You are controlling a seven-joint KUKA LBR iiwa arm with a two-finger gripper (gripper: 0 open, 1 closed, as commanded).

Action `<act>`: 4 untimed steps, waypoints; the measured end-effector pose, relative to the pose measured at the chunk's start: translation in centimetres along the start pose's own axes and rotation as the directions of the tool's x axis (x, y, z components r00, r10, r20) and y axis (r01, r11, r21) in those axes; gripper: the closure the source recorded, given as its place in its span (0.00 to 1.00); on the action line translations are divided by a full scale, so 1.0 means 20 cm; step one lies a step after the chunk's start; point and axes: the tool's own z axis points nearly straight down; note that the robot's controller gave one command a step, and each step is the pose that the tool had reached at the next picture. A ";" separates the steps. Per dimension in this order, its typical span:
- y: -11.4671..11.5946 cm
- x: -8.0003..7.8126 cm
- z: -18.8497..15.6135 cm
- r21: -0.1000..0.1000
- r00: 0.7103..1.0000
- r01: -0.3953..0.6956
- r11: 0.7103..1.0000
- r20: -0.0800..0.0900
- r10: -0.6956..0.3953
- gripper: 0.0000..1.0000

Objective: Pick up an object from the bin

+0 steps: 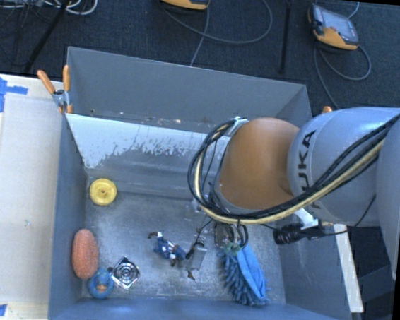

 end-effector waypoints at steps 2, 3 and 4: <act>0.03 0.06 0.42 -0.002 0.991 -0.134 0.991 0.002 0.134 1.00; 0.03 0.06 0.42 -0.002 0.990 -0.139 0.990 0.002 0.139 1.00; 0.03 0.07 0.40 -0.001 0.990 -0.141 0.990 0.000 0.141 1.00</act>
Offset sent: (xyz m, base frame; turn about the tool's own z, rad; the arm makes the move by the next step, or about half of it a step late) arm -0.0132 0.0078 -0.0800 0.1508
